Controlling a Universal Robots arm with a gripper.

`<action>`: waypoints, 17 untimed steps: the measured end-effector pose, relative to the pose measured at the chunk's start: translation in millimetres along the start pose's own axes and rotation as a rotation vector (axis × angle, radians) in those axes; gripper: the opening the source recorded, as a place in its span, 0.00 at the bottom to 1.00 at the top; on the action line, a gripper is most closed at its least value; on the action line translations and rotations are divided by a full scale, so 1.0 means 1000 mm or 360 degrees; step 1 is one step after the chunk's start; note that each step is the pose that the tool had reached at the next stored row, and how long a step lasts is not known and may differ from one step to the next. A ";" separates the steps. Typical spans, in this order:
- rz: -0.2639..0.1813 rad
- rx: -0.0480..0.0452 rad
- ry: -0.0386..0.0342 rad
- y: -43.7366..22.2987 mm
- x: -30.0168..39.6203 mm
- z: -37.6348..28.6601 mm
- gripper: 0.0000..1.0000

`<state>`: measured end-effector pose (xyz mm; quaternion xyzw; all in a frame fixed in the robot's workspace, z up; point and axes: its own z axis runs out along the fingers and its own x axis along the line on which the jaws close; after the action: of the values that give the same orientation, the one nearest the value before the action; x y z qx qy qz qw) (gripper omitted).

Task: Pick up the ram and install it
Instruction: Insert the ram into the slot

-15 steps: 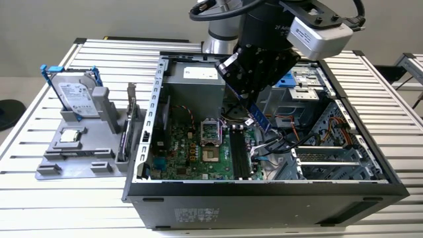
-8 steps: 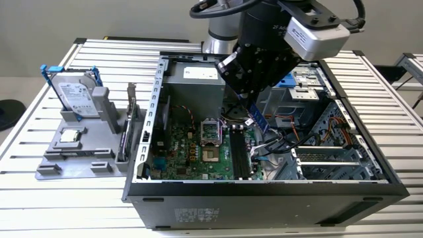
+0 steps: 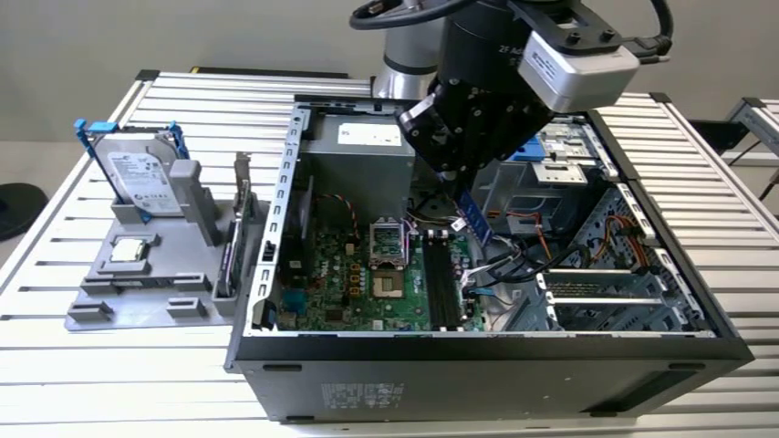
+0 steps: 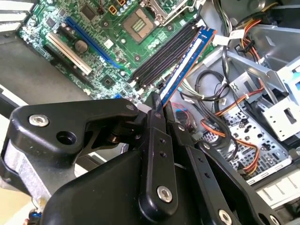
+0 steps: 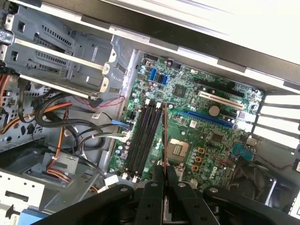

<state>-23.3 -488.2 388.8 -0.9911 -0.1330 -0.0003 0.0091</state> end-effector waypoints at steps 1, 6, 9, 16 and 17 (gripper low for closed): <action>0.0009 0.0000 0.0000 0.0000 0.0000 0.0000 0.00; 0.0063 -0.0001 0.0001 0.0000 0.0000 -0.0001 0.00; 0.0098 -0.0001 0.0002 0.0000 0.0000 0.0000 0.00; 0.0197 -0.0002 0.0003 0.0000 0.0000 0.0000 0.00; 0.0214 -0.0002 0.0004 0.0000 0.0000 0.0000 0.00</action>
<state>-23.3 -488.2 388.8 -0.9978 -0.0662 -0.0009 0.0087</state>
